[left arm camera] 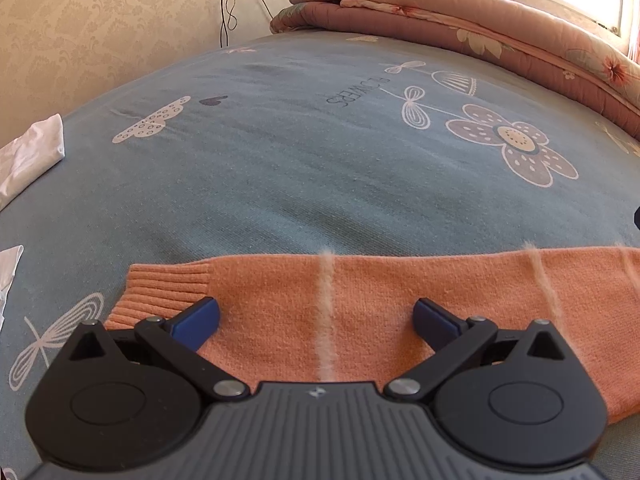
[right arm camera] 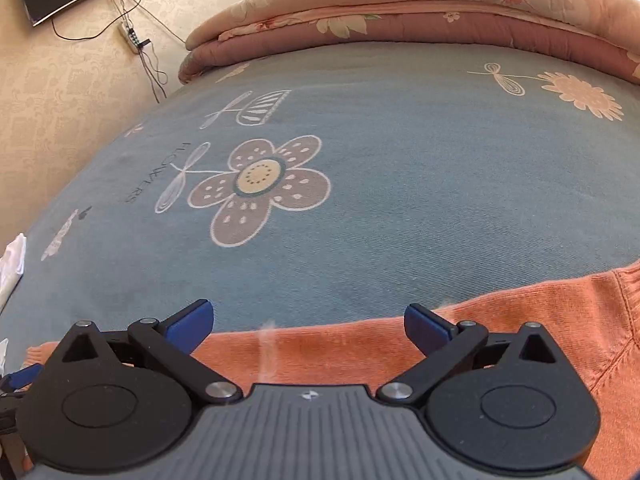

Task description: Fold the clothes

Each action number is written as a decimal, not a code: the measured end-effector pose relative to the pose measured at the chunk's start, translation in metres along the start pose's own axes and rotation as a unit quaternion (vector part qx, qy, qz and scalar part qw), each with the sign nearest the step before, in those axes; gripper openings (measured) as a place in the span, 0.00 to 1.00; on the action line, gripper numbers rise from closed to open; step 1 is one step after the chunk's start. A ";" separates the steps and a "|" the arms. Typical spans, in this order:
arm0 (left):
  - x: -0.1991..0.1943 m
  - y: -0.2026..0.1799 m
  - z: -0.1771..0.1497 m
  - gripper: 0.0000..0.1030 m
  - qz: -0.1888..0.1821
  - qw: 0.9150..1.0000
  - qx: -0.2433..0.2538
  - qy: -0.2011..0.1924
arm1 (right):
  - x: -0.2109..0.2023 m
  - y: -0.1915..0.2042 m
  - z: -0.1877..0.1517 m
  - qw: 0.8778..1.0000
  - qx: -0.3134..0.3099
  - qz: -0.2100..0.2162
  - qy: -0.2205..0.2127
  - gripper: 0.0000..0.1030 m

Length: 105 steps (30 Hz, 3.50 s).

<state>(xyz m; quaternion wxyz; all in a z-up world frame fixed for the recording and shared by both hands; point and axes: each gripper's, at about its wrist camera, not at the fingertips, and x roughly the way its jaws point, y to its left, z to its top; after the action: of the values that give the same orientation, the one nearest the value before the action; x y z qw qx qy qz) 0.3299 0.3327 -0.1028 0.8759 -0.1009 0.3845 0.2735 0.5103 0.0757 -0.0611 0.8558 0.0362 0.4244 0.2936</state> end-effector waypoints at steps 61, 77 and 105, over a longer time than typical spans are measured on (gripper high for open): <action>-0.154 -0.203 -0.096 0.99 -0.258 0.913 0.300 -0.102 | -0.331 -0.107 -0.345 0.958 0.061 -0.274 -0.065 1.00; -0.151 -0.198 -0.150 0.99 -0.304 0.917 0.259 -0.001 | -0.324 -0.116 -0.376 0.965 0.046 -0.236 -0.107 1.00; -0.230 -0.182 -0.232 0.99 -0.274 0.916 0.289 0.037 | -0.371 -0.147 -0.414 0.968 0.131 -0.104 -0.188 1.00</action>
<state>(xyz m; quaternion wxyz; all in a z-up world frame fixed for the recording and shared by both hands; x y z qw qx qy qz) 0.1600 -0.0004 -0.1007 0.8928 0.0456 0.4358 -0.1047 0.0966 -0.3204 -0.1094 0.9340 0.1584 0.2918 0.1322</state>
